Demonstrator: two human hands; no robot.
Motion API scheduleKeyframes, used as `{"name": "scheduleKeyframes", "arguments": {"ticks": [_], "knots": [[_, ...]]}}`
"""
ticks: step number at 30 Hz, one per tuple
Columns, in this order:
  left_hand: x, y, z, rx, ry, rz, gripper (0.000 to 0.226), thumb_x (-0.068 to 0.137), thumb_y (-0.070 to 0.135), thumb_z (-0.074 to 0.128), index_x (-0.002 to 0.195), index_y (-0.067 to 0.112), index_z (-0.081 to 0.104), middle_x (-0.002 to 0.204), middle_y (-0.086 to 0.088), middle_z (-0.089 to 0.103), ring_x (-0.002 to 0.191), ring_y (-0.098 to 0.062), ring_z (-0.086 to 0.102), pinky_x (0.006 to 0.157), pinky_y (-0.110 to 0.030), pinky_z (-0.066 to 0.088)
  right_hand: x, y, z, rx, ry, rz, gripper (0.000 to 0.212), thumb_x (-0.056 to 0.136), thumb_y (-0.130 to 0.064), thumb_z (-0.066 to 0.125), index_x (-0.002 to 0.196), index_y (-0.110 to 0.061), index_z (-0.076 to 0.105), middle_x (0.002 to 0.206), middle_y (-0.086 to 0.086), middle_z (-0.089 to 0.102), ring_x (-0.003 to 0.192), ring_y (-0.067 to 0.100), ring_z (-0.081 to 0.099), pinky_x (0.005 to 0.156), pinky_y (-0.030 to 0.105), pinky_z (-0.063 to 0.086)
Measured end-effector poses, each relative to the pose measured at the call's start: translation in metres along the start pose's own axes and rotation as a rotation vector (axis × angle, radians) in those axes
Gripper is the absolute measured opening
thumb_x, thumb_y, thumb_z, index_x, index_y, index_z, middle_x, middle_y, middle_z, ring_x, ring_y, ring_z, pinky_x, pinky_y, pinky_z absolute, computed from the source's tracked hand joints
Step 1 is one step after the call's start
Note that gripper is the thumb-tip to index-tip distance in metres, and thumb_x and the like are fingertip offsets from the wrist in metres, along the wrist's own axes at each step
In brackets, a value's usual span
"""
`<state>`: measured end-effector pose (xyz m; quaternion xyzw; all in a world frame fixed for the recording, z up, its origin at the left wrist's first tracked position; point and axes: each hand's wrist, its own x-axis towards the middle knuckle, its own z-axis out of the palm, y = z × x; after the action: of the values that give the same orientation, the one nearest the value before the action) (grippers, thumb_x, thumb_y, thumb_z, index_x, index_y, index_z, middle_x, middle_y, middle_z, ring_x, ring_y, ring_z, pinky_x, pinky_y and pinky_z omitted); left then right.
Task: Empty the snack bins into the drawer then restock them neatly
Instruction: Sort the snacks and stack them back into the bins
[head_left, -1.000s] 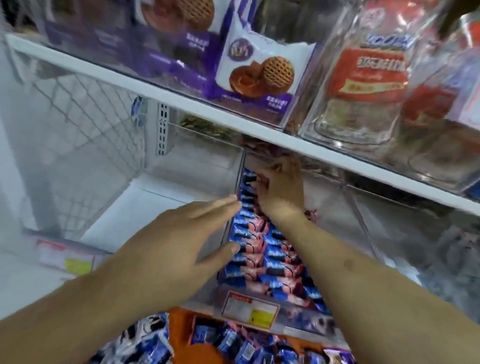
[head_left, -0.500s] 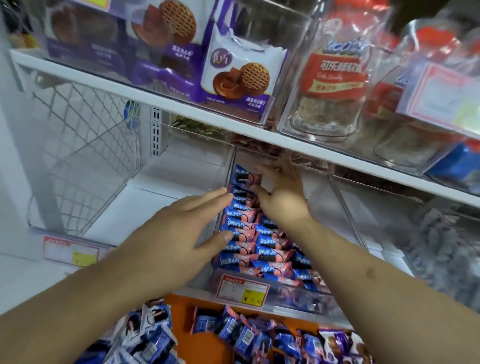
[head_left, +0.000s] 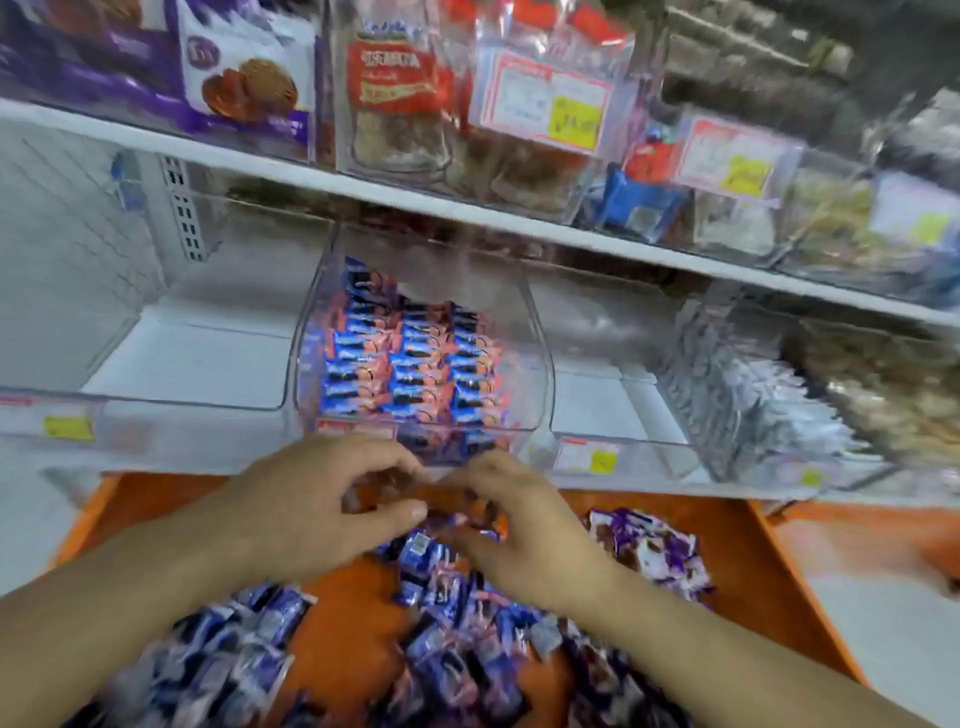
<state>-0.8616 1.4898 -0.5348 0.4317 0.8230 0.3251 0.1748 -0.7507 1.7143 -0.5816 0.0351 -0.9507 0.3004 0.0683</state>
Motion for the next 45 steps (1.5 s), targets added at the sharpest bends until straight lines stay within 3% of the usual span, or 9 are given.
{"name": "scheduleKeyframes", "arguments": {"ticks": [9,15,18,21,25,29,34,38,45], "knots": [[0.0,-0.107,0.159,0.08,-0.361,-0.333,0.053,0.089,0.061,0.07,0.135,0.036,0.058,0.132,0.013,0.057,0.121,-0.01,0.058,0.096,-0.027,0.048,-0.068,0.144,0.076,-0.227,-0.522,0.531,0.07,0.094,-0.039,0.073,0.156,-0.03,0.042,0.16,0.004,0.041,0.145,0.027,0.045,0.116,0.041,0.042],[0.026,-0.158,0.235,0.015,-0.425,-0.437,0.044,0.087,0.049,0.073,0.128,0.038,0.062,0.128,0.012,0.066,0.113,-0.011,0.063,0.096,-0.037,0.054,-0.067,0.191,0.143,-0.22,-0.712,0.404,0.062,0.089,-0.032,0.077,0.148,-0.03,0.054,0.153,0.003,0.05,0.14,0.026,0.049,0.108,0.04,0.048],[0.032,-0.178,0.272,-0.047,-0.394,-0.473,0.043,0.079,0.066,0.067,0.116,0.044,0.061,0.106,0.019,0.071,0.093,-0.002,0.066,0.083,-0.035,0.058,-0.076,0.201,0.164,-0.361,-0.814,0.335,0.064,0.09,-0.036,0.073,0.149,-0.038,0.049,0.15,-0.004,0.047,0.132,0.023,0.054,0.093,0.042,0.056],[0.037,-0.175,0.294,-0.144,-0.37,-0.524,0.03,0.086,0.046,0.08,0.103,0.028,0.064,0.09,0.014,0.066,0.083,-0.008,0.064,0.067,-0.027,0.049,-0.086,0.203,0.173,-0.424,-0.855,0.29,0.062,0.091,-0.043,0.071,0.148,-0.039,0.048,0.149,-0.007,0.046,0.138,0.02,0.045,0.093,0.044,0.057],[0.039,-0.169,0.297,-0.205,-0.382,-0.59,0.024,0.088,0.041,0.082,0.103,0.029,0.069,0.1,0.007,0.073,0.084,-0.013,0.068,0.066,-0.033,0.055,-0.089,0.198,0.169,-0.429,-0.915,0.26,0.057,0.091,-0.04,0.074,0.145,-0.038,0.055,0.142,-0.002,0.05,0.135,0.023,0.047,0.094,0.042,0.056],[0.034,-0.16,0.279,-0.173,-0.396,-0.628,0.047,0.094,0.031,0.078,0.136,0.023,0.059,0.13,0.002,0.063,0.101,-0.015,0.065,0.075,-0.028,0.053,-0.077,0.188,0.151,-0.407,-0.883,0.284,0.048,0.088,-0.036,0.079,0.134,-0.031,0.065,0.134,-0.001,0.054,0.128,0.022,0.05,0.094,0.042,0.056],[0.033,-0.131,0.212,-0.23,-0.273,-0.676,0.031,0.09,0.035,0.08,0.111,0.025,0.058,0.111,0.003,0.066,0.093,-0.013,0.066,0.081,-0.035,0.059,-0.046,0.161,0.1,-0.009,-0.699,0.624,0.045,0.087,-0.034,0.086,0.126,-0.021,0.068,0.116,-0.004,0.067,0.107,0.017,0.065,0.093,0.034,0.057],[0.04,-0.084,0.144,-0.408,-0.16,-0.64,0.022,0.089,0.015,0.081,0.1,0.01,0.062,0.109,-0.014,0.071,0.093,-0.027,0.073,0.08,-0.045,0.063,-0.021,0.11,0.054,0.354,-0.425,0.721,0.033,0.093,-0.023,0.08,0.123,-0.016,0.069,0.103,-0.001,0.069,0.084,0.009,0.066,0.067,0.016,0.051],[0.007,0.001,0.065,-0.411,0.117,-0.412,0.046,0.069,0.042,0.088,0.097,0.04,0.051,0.095,0.007,0.073,0.085,-0.018,0.073,0.074,-0.044,0.062,-0.016,0.006,0.003,1.144,0.046,0.733,0.022,0.102,-0.01,0.063,0.121,0.003,0.065,0.118,0.031,0.068,0.108,0.044,0.069,0.091,0.05,0.062]]}}
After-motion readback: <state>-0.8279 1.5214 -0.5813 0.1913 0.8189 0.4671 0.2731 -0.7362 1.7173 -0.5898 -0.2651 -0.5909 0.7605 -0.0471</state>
